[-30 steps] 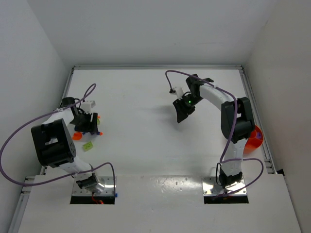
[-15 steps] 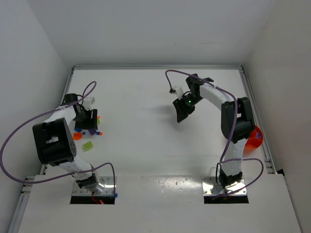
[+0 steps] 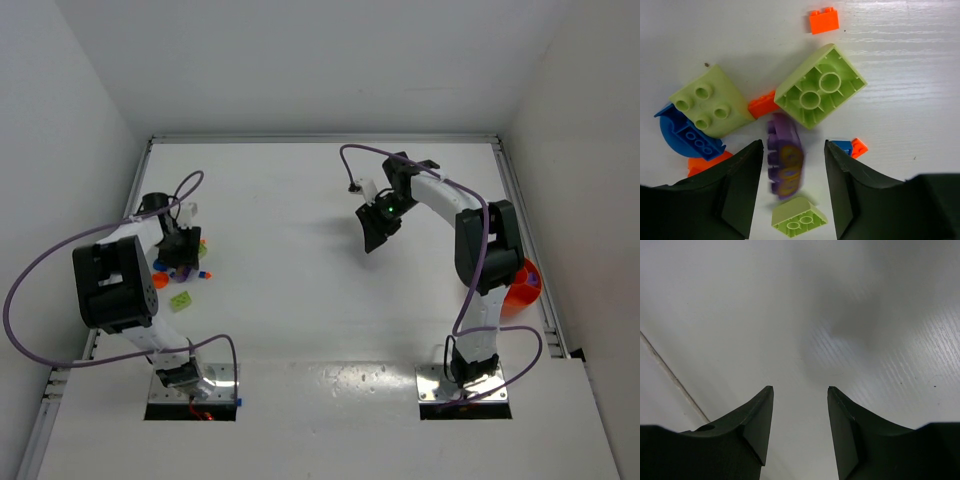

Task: Sort the legos into containers by color

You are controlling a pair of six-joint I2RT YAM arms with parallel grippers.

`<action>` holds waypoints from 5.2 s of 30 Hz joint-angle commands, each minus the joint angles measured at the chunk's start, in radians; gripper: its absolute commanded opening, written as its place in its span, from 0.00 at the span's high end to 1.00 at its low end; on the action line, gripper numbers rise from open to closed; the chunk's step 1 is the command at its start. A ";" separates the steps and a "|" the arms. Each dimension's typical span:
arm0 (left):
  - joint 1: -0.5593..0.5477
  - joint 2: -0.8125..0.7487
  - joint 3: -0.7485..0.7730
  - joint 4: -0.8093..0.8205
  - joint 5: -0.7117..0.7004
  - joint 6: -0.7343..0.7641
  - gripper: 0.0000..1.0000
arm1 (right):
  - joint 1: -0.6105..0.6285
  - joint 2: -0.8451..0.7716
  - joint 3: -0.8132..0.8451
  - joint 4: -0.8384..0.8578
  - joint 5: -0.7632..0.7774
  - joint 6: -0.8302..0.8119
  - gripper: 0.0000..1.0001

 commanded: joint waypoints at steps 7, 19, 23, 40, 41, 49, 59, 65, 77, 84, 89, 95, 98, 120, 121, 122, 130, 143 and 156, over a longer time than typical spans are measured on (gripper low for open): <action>-0.029 0.028 0.008 0.003 -0.062 -0.022 0.46 | 0.007 0.000 0.039 -0.002 -0.035 -0.017 0.52; -0.029 -0.033 -0.001 -0.006 -0.071 0.021 0.70 | 0.007 -0.010 0.039 -0.002 -0.035 -0.017 0.52; -0.029 -0.043 0.022 -0.036 -0.007 0.051 0.84 | 0.007 -0.020 0.014 0.021 -0.044 -0.006 0.52; 0.166 -0.145 0.211 0.090 0.918 -0.440 1.00 | 0.048 -0.425 -0.518 1.479 -0.367 1.090 0.60; 0.195 -0.145 0.185 0.150 0.945 -0.616 1.00 | 0.059 -0.425 -0.518 1.590 -0.302 1.187 0.60; 0.227 -0.306 -0.191 1.004 0.914 -1.418 1.00 | 0.181 -0.211 -0.422 1.882 -0.107 1.762 0.60; 0.186 -0.417 -0.281 1.245 0.716 -1.766 1.00 | 0.366 0.035 -0.078 1.713 -0.016 1.979 0.63; 0.173 -0.470 -0.262 1.143 0.611 -1.806 1.00 | 0.412 0.125 0.089 1.622 0.026 2.065 0.48; 0.193 -0.492 -0.208 0.926 0.576 -1.855 1.00 | 0.495 0.228 0.157 1.693 0.050 2.066 0.50; 0.203 -0.492 -0.198 0.876 0.567 -1.885 1.00 | 0.504 0.265 0.178 1.736 0.050 2.048 0.47; 0.181 -0.501 -0.218 0.786 0.576 -1.872 1.00 | 0.504 0.287 0.198 1.772 0.059 2.011 0.37; 0.170 -0.510 -0.228 0.767 0.576 -1.872 1.00 | 0.504 0.328 0.227 1.781 0.068 1.997 0.36; 0.170 -0.510 -0.228 0.754 0.576 -1.872 1.00 | 0.513 0.339 0.238 1.792 0.068 1.997 0.39; 0.130 -0.520 -0.247 0.743 0.604 -1.819 1.00 | 0.513 0.349 0.208 1.779 0.016 2.048 0.55; 0.130 -0.511 -0.247 0.756 0.604 -1.819 1.00 | 0.513 0.349 0.207 1.779 0.016 2.048 0.55; 0.130 -0.510 -0.247 0.757 0.604 -1.808 1.00 | 0.513 0.349 0.207 1.779 0.016 2.059 0.55; 0.121 -0.510 -0.238 0.757 0.631 -1.786 1.00 | 0.513 0.359 0.227 1.789 0.007 2.059 0.63; 0.078 -0.570 -0.305 0.735 0.602 -1.753 0.73 | 0.522 0.343 0.203 1.821 0.016 2.028 1.00; 0.152 -0.564 -0.209 0.656 0.611 -1.475 0.00 | 0.441 -0.023 -0.182 1.527 -0.157 1.614 1.00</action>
